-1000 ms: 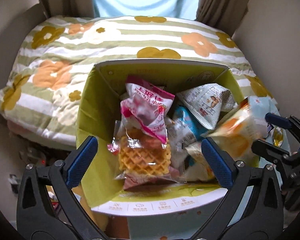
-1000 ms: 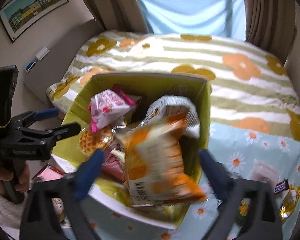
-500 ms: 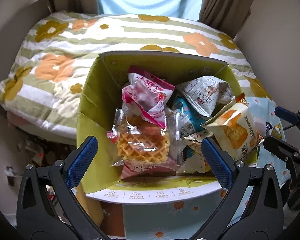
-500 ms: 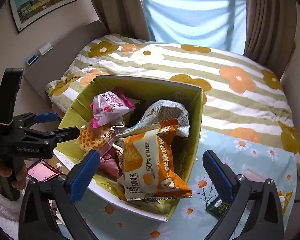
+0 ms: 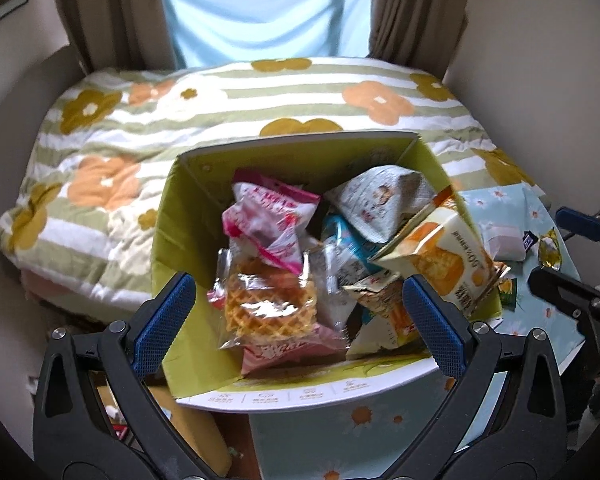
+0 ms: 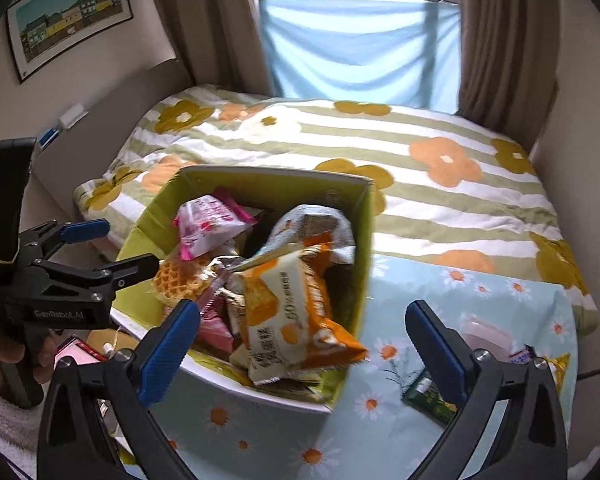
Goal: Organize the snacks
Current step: 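Move both tools back to the remaining snacks on the table, then grasp the green cracker packet with the left tool while the right tool grasps the pink-white packet, then lift both packets and carry them over the yellow-green box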
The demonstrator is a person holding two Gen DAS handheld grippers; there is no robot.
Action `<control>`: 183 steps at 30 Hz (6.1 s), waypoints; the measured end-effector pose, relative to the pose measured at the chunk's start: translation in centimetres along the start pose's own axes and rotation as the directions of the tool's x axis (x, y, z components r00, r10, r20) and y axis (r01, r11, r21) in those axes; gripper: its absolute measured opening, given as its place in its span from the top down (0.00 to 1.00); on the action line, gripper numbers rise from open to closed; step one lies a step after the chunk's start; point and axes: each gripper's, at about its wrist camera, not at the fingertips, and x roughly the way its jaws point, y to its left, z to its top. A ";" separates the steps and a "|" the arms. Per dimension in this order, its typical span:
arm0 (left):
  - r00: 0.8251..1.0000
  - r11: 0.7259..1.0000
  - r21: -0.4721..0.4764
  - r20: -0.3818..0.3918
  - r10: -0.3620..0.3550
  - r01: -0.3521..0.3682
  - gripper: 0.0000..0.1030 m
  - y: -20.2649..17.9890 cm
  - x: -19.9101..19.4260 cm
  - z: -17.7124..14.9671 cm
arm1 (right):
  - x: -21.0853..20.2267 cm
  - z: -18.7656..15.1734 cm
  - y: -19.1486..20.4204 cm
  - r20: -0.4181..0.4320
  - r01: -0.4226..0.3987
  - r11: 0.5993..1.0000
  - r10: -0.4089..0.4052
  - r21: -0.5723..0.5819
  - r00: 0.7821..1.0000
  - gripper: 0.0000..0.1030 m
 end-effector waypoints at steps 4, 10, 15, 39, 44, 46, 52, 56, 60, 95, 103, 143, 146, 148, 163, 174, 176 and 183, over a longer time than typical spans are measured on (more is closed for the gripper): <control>1.000 1.000 0.020 0.008 -0.023 0.023 0.00 -1.5 -0.4 0.2 | -1.9 -0.5 -1.0 0.052 0.047 0.999 -0.048 0.023 0.997 0.01; 0.999 0.998 0.050 0.012 -0.031 0.030 0.00 -4.9 -0.8 0.1 | -4.0 -1.2 -4.0 0.080 0.097 0.994 -0.102 0.058 0.992 0.01; 0.998 0.998 0.039 0.020 -0.052 0.051 0.00 -8.9 -1.3 -0.1 | -5.3 -1.4 -8.0 0.078 0.128 0.991 -0.131 0.040 0.988 0.01; 0.987 0.996 -0.048 -0.141 -0.079 0.073 0.00 -31.5 7.6 -4.1 | -1.2 -2.1 -26.2 -0.046 -0.108 0.971 0.101 -0.215 0.994 0.01; 0.979 0.995 -0.097 -0.200 -0.050 0.031 0.00 -32.8 12.0 -5.4 | 2.4 -3.1 -27.7 -0.105 -0.131 0.963 0.109 -0.234 0.988 0.01; 0.978 0.992 -0.128 -0.208 -0.008 -0.019 0.00 -32.8 13.8 -5.7 | 4.0 -3.7 -28.3 -0.126 -0.137 0.962 0.110 -0.235 0.986 0.01; 0.974 0.979 -0.179 -0.220 0.061 -0.102 0.00 -33.1 18.7 -6.4 | 7.5 -4.9 -29.2 -0.152 -0.146 0.959 0.111 -0.245 0.982 0.01; 0.968 0.979 -0.158 -0.232 0.092 -0.131 0.00 -33.6 20.4 -7.1 | 9.4 -5.3 -29.3 -0.164 -0.169 0.949 0.128 -0.268 0.978 0.01; 0.964 0.977 -0.160 -0.245 0.102 -0.144 0.00 -33.8 21.3 -7.6 | 10.9 -5.9 -28.7 -0.185 -0.204 0.925 0.150 -0.320 0.971 0.01; 0.951 0.955 -0.227 -0.286 0.120 -0.189 0.34 -31.1 20.1 -7.8 | 14.8 -8.2 -25.7 -0.320 -0.340 0.765 0.184 -0.547 0.929 0.01; 0.952 0.964 -0.205 -0.286 0.105 -0.168 0.60 -30.4 19.6 -7.5 | 14.5 -9.1 -24.3 -0.315 -0.336 0.727 0.172 -0.599 0.933 0.01; 0.994 0.978 -0.209 0.110 0.026 -0.003 0.61 -27.1 2.9 -0.3 | -1.7 1.1 -22.1 -0.055 -0.145 0.906 0.134 -0.397 0.989 0.42; 0.988 0.977 -0.212 0.153 0.029 0.004 0.61 -24.9 0.7 0.7 | -3.4 2.6 -20.5 -0.022 -0.139 0.918 0.141 -0.372 0.990 0.42; 0.985 0.977 -0.212 0.171 0.032 0.005 0.61 -23.3 -0.3 1.1 | -3.8 3.3 -19.6 -0.004 -0.135 0.925 0.143 -0.355 0.990 0.42; 0.993 0.978 -0.208 0.115 0.037 -0.013 0.61 -5.3 -0.6 1.9 | -0.3 6.5 -6.0 0.015 -0.129 0.964 0.136 -0.231 0.991 0.42; 0.996 0.992 -0.111 -0.051 -0.068 0.062 0.40 0.9 5.6 1.3 | 3.3 7.0 0.4 -0.028 -0.119 0.983 0.116 -0.142 0.993 0.42; 0.997 0.995 -0.094 -0.053 -0.049 0.044 0.00 1.1 6.0 1.2 | 3.8 6.9 0.6 -0.045 -0.114 0.984 0.108 -0.140 0.993 0.42; 0.999 0.996 -0.080 -0.045 -0.031 0.028 0.00 1.7 4.9 0.2 | 5.9 6.8 1.6 -0.096 -0.120 0.984 0.107 -0.134 0.990 0.42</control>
